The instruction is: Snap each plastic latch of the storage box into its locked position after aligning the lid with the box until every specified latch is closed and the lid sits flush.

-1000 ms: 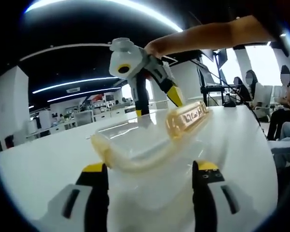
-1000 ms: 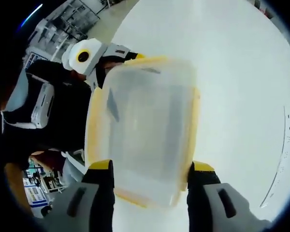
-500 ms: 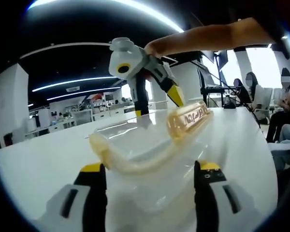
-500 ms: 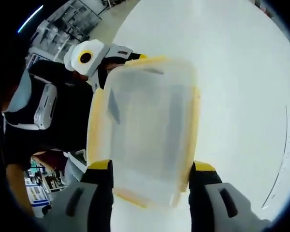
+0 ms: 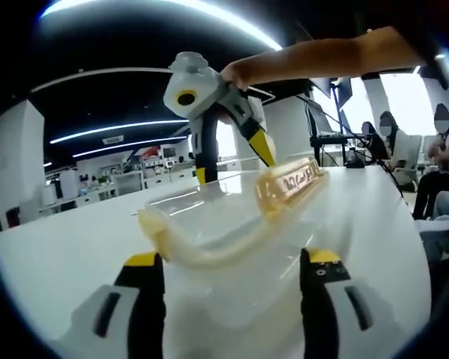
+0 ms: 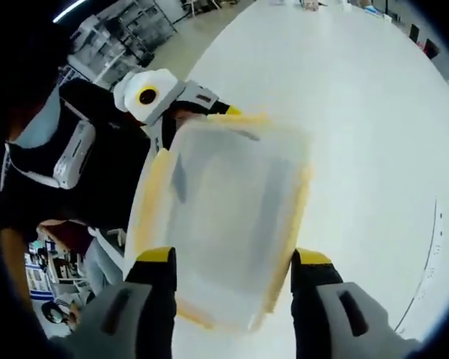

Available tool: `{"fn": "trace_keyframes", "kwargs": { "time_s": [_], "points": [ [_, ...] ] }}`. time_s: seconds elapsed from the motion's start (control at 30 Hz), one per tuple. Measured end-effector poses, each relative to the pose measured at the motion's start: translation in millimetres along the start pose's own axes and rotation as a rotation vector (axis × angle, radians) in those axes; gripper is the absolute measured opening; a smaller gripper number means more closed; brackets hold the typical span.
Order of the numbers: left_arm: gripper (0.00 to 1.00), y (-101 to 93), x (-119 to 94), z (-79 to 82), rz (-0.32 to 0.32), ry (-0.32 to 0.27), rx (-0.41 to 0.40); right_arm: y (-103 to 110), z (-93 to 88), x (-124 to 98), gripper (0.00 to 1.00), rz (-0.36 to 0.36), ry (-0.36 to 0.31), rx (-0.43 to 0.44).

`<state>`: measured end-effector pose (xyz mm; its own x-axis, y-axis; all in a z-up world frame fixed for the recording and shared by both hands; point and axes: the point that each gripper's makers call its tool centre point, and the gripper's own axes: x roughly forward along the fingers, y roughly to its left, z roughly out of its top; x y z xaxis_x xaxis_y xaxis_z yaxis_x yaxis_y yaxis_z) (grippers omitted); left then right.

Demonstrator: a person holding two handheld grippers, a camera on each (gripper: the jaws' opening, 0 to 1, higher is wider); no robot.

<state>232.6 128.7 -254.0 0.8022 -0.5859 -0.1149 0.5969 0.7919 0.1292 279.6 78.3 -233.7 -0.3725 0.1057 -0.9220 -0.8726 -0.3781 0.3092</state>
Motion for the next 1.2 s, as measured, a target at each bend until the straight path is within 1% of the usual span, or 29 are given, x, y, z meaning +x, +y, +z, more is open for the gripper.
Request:
{"fn": "trace_keyframes", "kwargs": {
  "time_s": [0.03, 0.13, 0.17, 0.3, 0.47, 0.6, 0.67, 0.73, 0.87, 1.0, 1.07, 1.2],
  "points": [
    [0.73, 0.1, 0.0, 0.0, 0.0, 0.0, 0.0, 1.1, -0.3, 2.5, 0.65, -0.004, 0.019, -0.01],
    [0.72, 0.1, 0.0, 0.0, 0.001, 0.0, 0.002, 3.4, 2.5, 7.3, 0.65, -0.007, 0.042, 0.037],
    [0.72, 0.3, 0.1, 0.0, 0.003, 0.001, 0.003, 3.8, 3.3, 8.1, 0.65, -0.006, 0.038, 0.057],
    [0.71, 0.9, 0.5, 0.3, 0.009, 0.004, 0.01, 5.9, 4.4, 11.0, 0.63, 0.001, 0.0, 0.081],
    [0.7, 1.7, 1.2, 0.8, 0.011, 0.007, 0.019, 4.7, 5.6, 10.5, 0.59, 0.003, -0.068, 0.089],
    [0.69, 0.9, 1.4, 1.4, 0.017, 0.012, 0.029, 2.7, 5.8, 7.6, 0.55, 0.011, -0.069, 0.082],
    [0.69, 1.2, 1.8, 1.4, 0.02, 0.01, 0.03, 4.4, 5.1, 8.4, 0.55, 0.023, -0.061, 0.075],
    [0.69, 1.4, 2.3, 1.3, 0.018, 0.01, 0.028, 4.5, 4.2, 8.8, 0.54, 0.032, -0.069, 0.079],
    [0.7, 1.4, 3.0, 0.5, 0.013, 0.007, 0.016, 5.6, 4.3, 10.3, 0.57, 0.045, -0.074, 0.093],
    [0.72, -0.6, 3.0, -0.1, 0.012, 0.003, 0.008, 7.7, 4.6, 11.8, 0.61, 0.03, -0.081, 0.09],
    [0.73, -1.8, 2.5, -0.3, 0.007, -0.004, 0.011, 6.5, 4.4, 10.6, 0.62, 0.018, -0.104, 0.081],
    [0.73, -1.9, 2.0, -0.5, -0.001, -0.007, 0.024, 5.9, 7.5, 10.2, 0.65, 0.012, -0.207, 0.065]
  ]
}}
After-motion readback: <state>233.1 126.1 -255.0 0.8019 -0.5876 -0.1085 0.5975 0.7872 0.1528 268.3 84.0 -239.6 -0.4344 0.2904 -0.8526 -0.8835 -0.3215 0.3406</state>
